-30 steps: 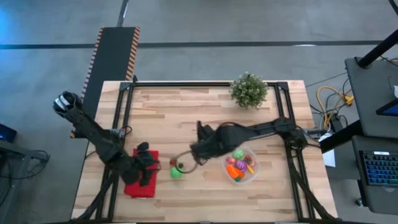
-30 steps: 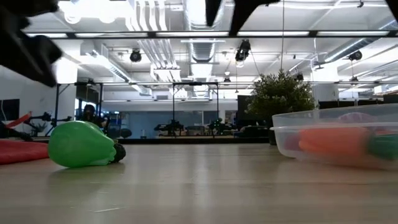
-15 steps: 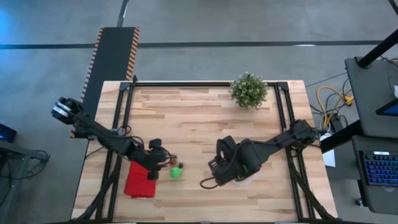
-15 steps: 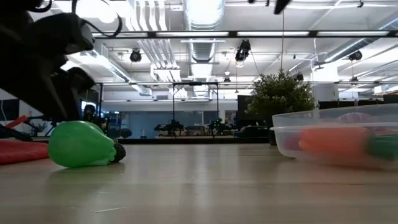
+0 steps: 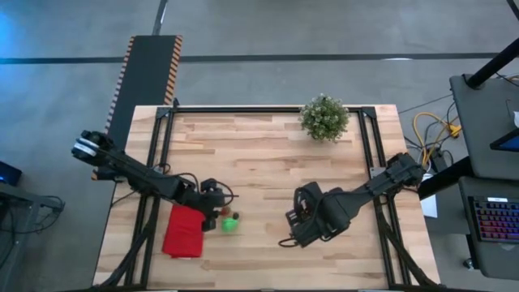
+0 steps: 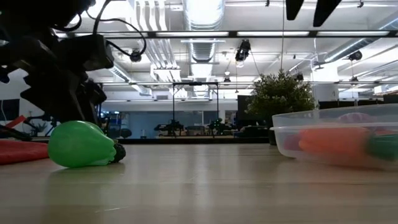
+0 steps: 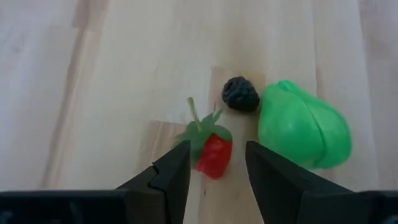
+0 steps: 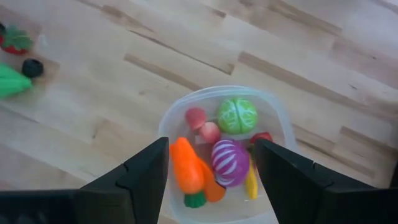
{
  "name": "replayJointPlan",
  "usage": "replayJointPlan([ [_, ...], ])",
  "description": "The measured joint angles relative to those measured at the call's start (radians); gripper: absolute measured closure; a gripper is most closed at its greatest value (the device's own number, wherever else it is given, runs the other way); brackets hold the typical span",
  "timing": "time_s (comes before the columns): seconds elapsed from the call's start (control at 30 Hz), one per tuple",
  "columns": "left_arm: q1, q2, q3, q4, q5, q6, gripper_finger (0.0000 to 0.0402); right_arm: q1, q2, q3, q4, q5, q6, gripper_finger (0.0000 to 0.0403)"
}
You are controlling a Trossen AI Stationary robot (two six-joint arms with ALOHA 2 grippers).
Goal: Pick and placing Produce into tupperware
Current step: Put the red strawberry into the transparent bin
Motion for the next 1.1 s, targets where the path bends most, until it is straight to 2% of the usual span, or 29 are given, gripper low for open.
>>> replayJointPlan([
  [0.27,0.002,0.068,0.0,0.05,0.007,0.0,0.0262,0.005,-0.072,-0.078,0.002,0.002,0.048,0.0174],
  [0.77,0.018,0.141,0.003,0.126,-0.003,0.002,0.0262,0.005,-0.075,-0.08,0.006,0.001,0.047,0.0174],
  [0.93,0.026,0.089,0.026,0.013,-0.005,0.015,0.0262,0.005,-0.075,-0.08,0.005,0.0,0.039,0.0174],
  [1.1,0.049,0.006,0.112,-0.112,-0.017,0.079,0.0276,0.006,-0.076,-0.075,0.002,0.002,0.023,0.0174],
])
